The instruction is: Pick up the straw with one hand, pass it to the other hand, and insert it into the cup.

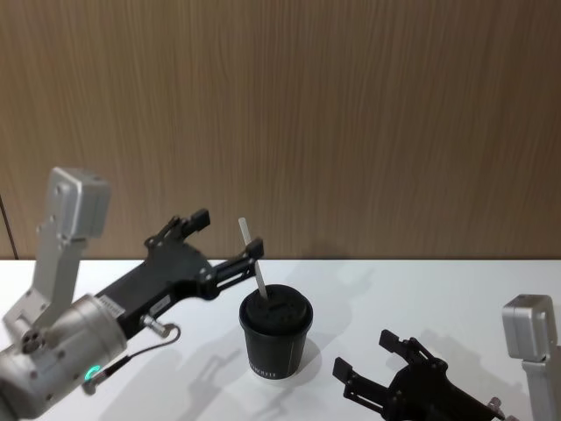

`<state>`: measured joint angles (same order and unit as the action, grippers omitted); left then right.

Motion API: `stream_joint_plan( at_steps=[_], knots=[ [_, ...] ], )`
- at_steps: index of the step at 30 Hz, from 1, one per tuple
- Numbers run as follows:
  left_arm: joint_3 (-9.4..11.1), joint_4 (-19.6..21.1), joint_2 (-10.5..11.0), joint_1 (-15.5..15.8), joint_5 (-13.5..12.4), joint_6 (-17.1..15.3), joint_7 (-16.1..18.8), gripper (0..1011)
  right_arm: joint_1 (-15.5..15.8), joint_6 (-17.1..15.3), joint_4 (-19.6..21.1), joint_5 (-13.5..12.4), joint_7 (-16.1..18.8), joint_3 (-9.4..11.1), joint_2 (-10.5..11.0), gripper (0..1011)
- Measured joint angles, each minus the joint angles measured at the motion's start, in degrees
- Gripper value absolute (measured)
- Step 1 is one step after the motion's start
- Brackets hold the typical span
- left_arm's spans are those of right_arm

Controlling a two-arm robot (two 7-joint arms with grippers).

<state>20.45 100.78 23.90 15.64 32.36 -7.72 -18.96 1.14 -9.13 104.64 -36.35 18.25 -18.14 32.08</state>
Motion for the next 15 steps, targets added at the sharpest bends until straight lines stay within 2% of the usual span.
stream_joint_plan(
  at_steps=[8, 15],
  knots=[
    [-1.2, 4.7, 3.3, -5.1, 1.2, -1.4, 0.3, 1000, 0.0, 0.0, 0.2, 0.6, 0.0, -0.1, -0.1, 1001],
    [-1.7, 7.1, 5.2, -8.4, 1.9, -1.9, 0.6, 1000, -0.1, 0.0, 0.2, 0.8, 0.0, -0.2, -0.2, 1001]
  ],
)
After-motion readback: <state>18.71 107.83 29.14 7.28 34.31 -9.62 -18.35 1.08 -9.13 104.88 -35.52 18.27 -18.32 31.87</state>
